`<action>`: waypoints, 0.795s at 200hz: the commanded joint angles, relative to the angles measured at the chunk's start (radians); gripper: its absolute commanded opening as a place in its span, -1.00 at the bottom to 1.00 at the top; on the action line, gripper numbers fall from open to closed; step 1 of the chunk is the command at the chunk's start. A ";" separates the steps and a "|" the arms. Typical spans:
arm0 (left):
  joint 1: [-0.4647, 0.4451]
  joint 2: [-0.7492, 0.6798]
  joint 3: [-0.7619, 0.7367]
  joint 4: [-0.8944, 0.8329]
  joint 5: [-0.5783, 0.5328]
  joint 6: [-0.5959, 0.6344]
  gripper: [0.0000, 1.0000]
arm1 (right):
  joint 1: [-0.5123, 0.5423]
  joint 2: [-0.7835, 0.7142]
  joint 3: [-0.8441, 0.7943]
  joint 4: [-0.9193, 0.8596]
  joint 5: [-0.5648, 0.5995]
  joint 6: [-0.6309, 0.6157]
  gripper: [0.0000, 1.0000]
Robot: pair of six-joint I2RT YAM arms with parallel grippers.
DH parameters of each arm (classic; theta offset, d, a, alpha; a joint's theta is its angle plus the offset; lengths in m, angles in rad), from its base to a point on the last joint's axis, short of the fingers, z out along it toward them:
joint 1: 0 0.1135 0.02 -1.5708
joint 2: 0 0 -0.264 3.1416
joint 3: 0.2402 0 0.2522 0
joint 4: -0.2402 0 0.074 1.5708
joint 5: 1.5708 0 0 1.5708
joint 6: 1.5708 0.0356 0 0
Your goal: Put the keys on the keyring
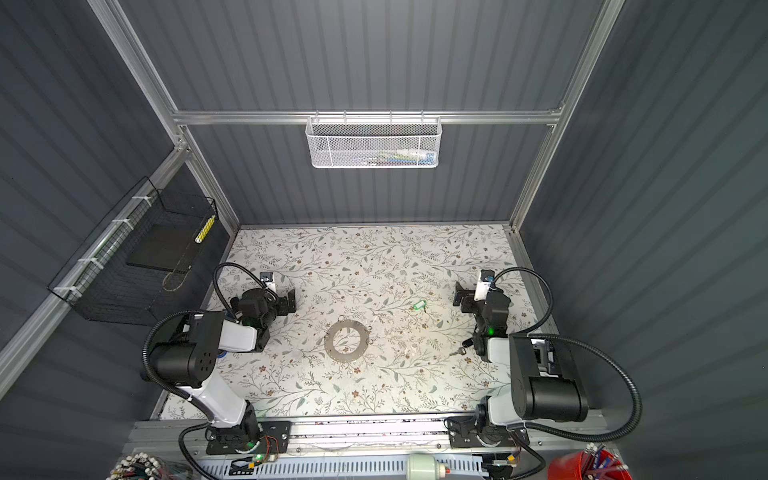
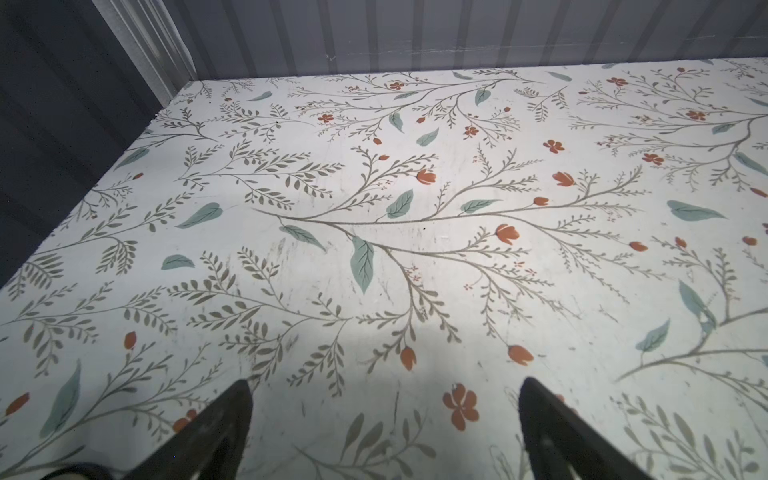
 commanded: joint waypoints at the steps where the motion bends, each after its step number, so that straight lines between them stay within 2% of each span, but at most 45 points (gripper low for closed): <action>1: -0.002 0.006 0.016 0.000 -0.012 -0.011 0.99 | -0.002 0.002 0.005 0.012 0.004 0.005 0.98; 124: -0.002 0.008 0.019 0.000 -0.012 -0.011 0.99 | -0.012 0.007 0.015 -0.002 -0.016 0.012 0.98; 159: -0.002 0.003 0.008 0.013 0.017 -0.003 1.00 | -0.013 -0.003 0.001 0.017 -0.018 0.008 0.98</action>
